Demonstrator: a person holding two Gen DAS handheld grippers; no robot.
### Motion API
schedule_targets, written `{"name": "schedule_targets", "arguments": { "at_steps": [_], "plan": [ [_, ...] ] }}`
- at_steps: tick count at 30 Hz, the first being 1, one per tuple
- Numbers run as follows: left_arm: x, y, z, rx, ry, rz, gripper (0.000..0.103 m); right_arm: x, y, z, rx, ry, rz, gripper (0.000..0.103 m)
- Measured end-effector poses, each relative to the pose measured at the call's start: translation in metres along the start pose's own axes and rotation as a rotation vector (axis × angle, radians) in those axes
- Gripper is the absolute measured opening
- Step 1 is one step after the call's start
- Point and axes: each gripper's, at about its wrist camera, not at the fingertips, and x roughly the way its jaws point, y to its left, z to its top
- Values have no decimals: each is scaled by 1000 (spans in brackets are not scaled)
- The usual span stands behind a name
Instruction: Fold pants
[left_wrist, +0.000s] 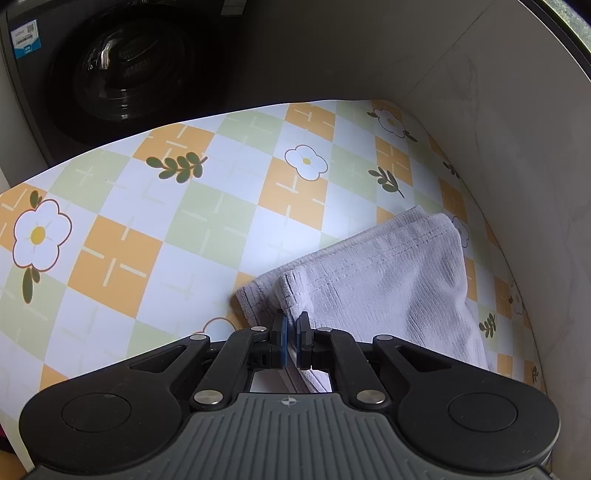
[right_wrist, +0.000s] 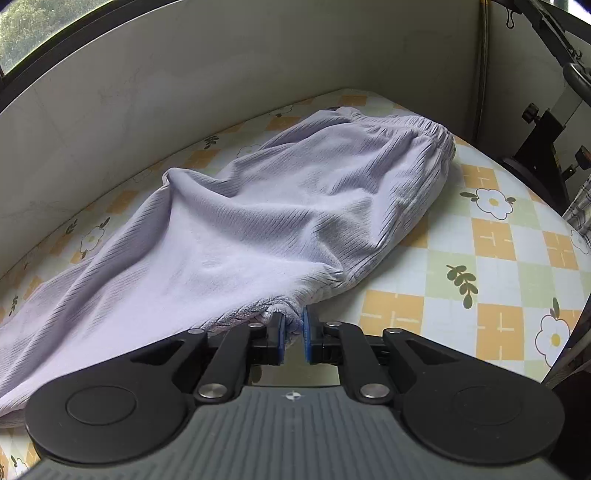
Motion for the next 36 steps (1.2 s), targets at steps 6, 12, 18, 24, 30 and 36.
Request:
{"name": "schedule_targets", "arguments": {
  "at_steps": [6, 12, 18, 24, 30, 36],
  "plan": [
    [-3, -2, -3, 34, -11, 11, 5, 10, -7, -23, -5, 116, 8, 17],
    [-4, -2, -4, 17, -14, 13, 6, -1, -25, -26, 50, 125, -38, 17],
    [-16, -8, -8, 21, -33, 23, 17, -11, -27, -8, 104, 14, 33, 20],
    [-42, -15, -5, 25, -101, 30, 33, 1, -3, 20, 52, -34, 115, 20],
    [-64, -43, 1, 45, -152, -69, 32, 12, 15, 69, 8, -106, 187, 21],
    [-45, -117, -13, 173, -62, -214, 33, 34, 37, 118, -40, -153, 233, 21]
  ]
}}
